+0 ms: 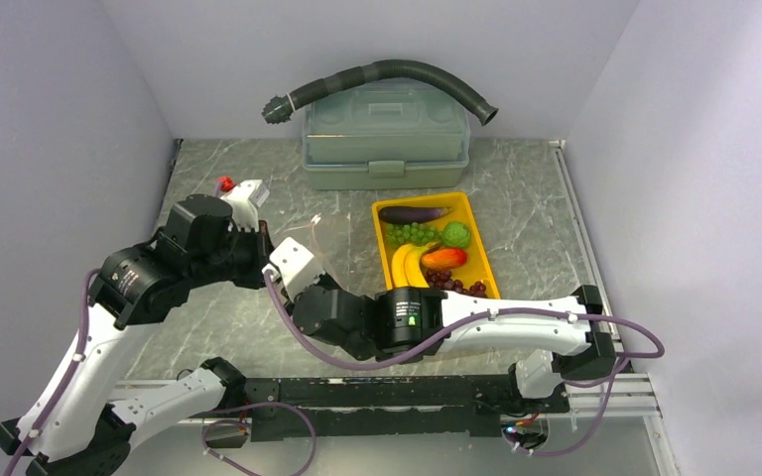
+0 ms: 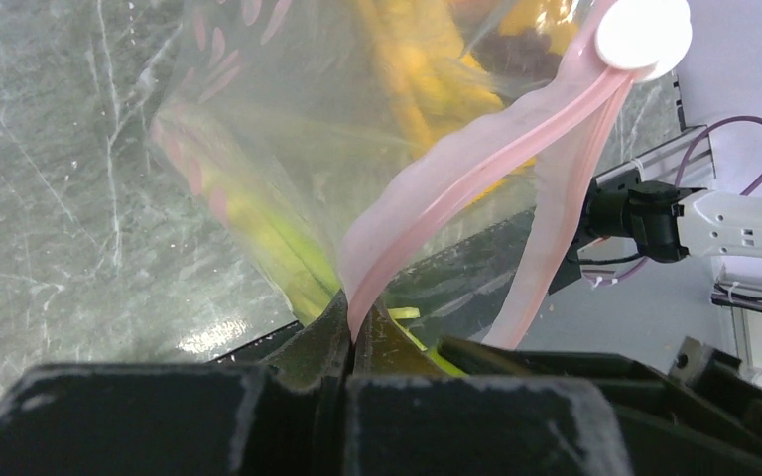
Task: Place the food in the zip-top bag and seal the zipper
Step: Adjust the zipper food storage bag at the center of the board, then pick up the fake fruit from the bin, then place the fake fruit in the zipper food storage bag.
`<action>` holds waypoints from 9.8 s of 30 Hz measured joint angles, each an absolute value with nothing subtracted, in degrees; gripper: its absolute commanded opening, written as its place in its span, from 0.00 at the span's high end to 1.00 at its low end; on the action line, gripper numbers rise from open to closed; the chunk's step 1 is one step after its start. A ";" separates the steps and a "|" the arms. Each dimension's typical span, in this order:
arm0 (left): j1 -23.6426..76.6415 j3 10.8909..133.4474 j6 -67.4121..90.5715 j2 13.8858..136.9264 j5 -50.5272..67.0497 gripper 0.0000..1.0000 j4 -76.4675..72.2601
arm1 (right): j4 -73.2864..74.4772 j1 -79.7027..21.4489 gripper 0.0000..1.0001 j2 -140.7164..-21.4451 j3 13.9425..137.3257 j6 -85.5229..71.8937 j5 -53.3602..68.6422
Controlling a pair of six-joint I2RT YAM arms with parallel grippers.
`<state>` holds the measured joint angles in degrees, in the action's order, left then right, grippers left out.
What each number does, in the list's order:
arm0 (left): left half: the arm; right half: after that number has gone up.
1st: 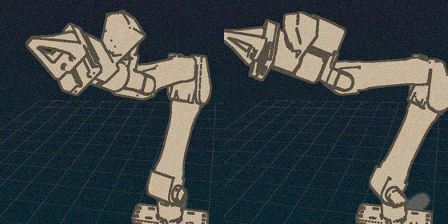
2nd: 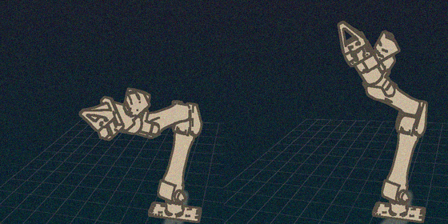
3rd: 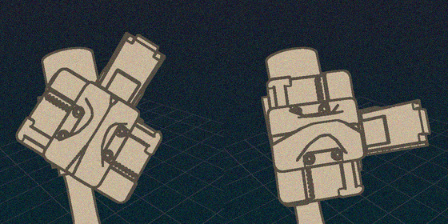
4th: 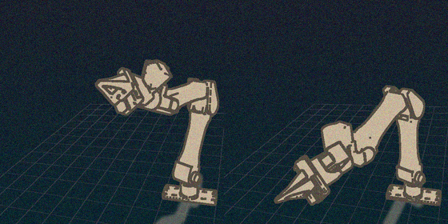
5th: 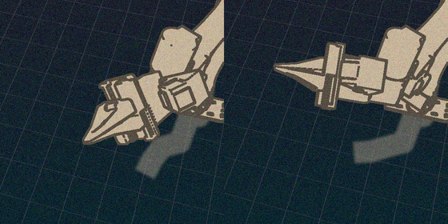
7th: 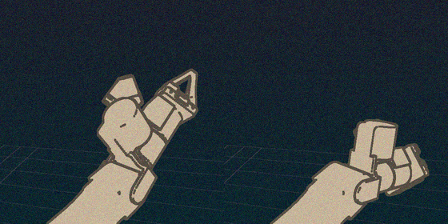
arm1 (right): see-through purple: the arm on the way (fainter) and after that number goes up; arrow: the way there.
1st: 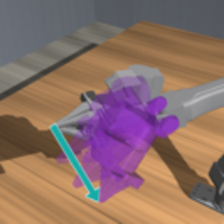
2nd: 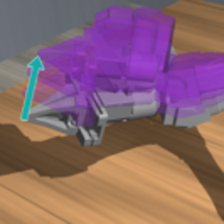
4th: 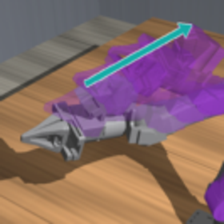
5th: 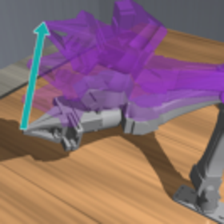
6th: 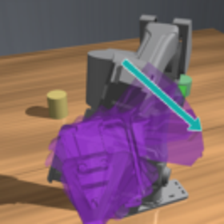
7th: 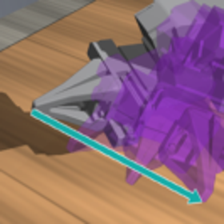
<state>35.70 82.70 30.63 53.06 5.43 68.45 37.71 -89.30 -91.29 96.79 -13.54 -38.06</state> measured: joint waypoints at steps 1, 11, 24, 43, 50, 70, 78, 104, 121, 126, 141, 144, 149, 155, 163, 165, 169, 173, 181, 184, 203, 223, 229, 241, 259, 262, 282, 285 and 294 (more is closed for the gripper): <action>35.70 82.56 30.63 52.95 5.69 1.00 68.45 | 37.52 -88.86 1.00 -91.39 96.79 -13.74 -38.04; 35.70 81.80 30.63 52.36 7.35 1.00 68.31 | 37.54 -81.38 1.00 -96.09 96.82 -17.72 -34.72; 35.05 81.30 31.03 51.83 5.06 1.00 68.69 | 40.32 -80.20 0.81 -98.89 99.39 -21.08 -33.47; 35.44 80.95 31.14 52.45 4.69 1.00 66.67 | 44.36 -80.29 0.61 -97.14 100.22 -21.19 -33.63; 35.46 80.86 31.14 52.45 4.67 1.00 66.65 | 45.28 -80.68 0.61 -95.44 103.42 -20.78 -35.94; 35.46 80.84 31.11 52.75 4.62 1.00 66.63 | 45.58 -82.67 0.88 -92.64 104.79 -20.71 -30.92; 35.46 80.86 31.14 52.75 4.62 1.00 66.65 | 45.06 -82.65 0.92 -94.43 104.79 -20.86 -29.04; 35.27 80.03 31.46 52.58 1.19 1.00 70.11 | 36.38 -82.72 0.96 -98.43 96.44 -27.20 -25.96; 35.57 80.16 32.80 48.95 3.64 1.00 67.94 | 35.40 -81.89 0.81 -92.49 88.27 -30.74 -25.19; 35.57 80.16 32.86 48.95 3.66 1.00 67.92 | 34.72 -81.89 0.76 -89.49 88.23 -30.65 -26.33; 35.57 80.14 33.69 49.10 3.64 1.00 66.94 | 34.61 -81.89 0.67 -86.83 91.24 -28.08 -29.54; 35.57 80.12 33.71 49.52 3.62 1.00 66.61 | 34.61 -81.89 0.63 -85.01 91.24 -27.57 -29.61; 35.57 80.05 33.67 50.50 2.92 1.00 66.08 | 34.65 -81.89 0.57 -78.52 90.11 -26.94 -31.75; 35.57 81.41 32.99 52.66 -0.05 1.00 66.30 | 36.03 -80.07 0.51 -67.75 84.55 -27.03 -36.36; 35.57 88.90 29.98 57.43 -6.83 1.00 70.67 | 39.70 -71.81 0.48 -59.55 74.52 -28.01 -38.68; 35.57 90.89 29.10 58.46 -8.78 1.00 71.92 | 40.36 -69.67 0.47 -58.83 72.18 -28.14 -38.48; 35.57 93.95 27.51 60.29 -12.69 1.00 73.34 | 40.75 -66.28 0.45 -58.76 69.17 -28.12 -37.50; 35.57 94.91 25.89 62.17 -17.23 1.00 74.06 | 40.58 -62.76 0.39 -58.83 66.43 -27.94 -35.53; 35.57 89.65 23.38 63.61 -23.07 1.00 72.66 | 37.06 -53.21 0.31 -61.25 60.45 -26.50 -28.99; 35.57 86.78 23.18 63.64 -23.44 1.00 71.59 | 35.24 -50.26 0.28 -63.16 58.74 -26.02 -25.96; 35.57 77.60 21.41 60.88 -18.06 1.00 60.58 | 28.25 -35.29 0.17 -76.79 56.12 -25.61 -19.81; 35.57 66.39 17.26 53.19 -14.37 1.00 47.40 | 27.70 -29.23 0.16 -84.82 54.26 -41.08 -22.06; 35.55 64.14 17.15 51.46 -13.78 1.00 45.45 | 27.57 -27.77 0.18 -88.90 54.26 -46.78 -22.06; 35.22 61.63 16.64 48.95 -13.76 1.00 44.69 | 25.98 -27.29 0.37 -94.15 54.26 -52.93 -21.87; 30.41 60.90 16.58 48.77 -8.36 1.00 43.44 | 25.82 -27.29 1.00 -84.99 54.08 -51.68 -22.00; 29.26 60.73 16.58 48.80 -6.76 1.00 43.05 | 25.82 -27.38 1.00 -80.73 54.08 -49.95 -21.61; 27.92 60.64 16.58 49.23 -3.11 1.00 42.68 | 12.40 -54.35 1.00 -66.61 59.02 -26.02 -8.51; 27.59 60.53 16.58 49.32 -2.46 1.00 42.61 | 8.88 -57.08 1.00 -66.32 59.02 -22.52 -5.80; 26.79 60.34 16.60 49.32 -1.30 1.00 42.61 | 2.42 -63.81 1.00 -67.59 58.87 -12.45 1.10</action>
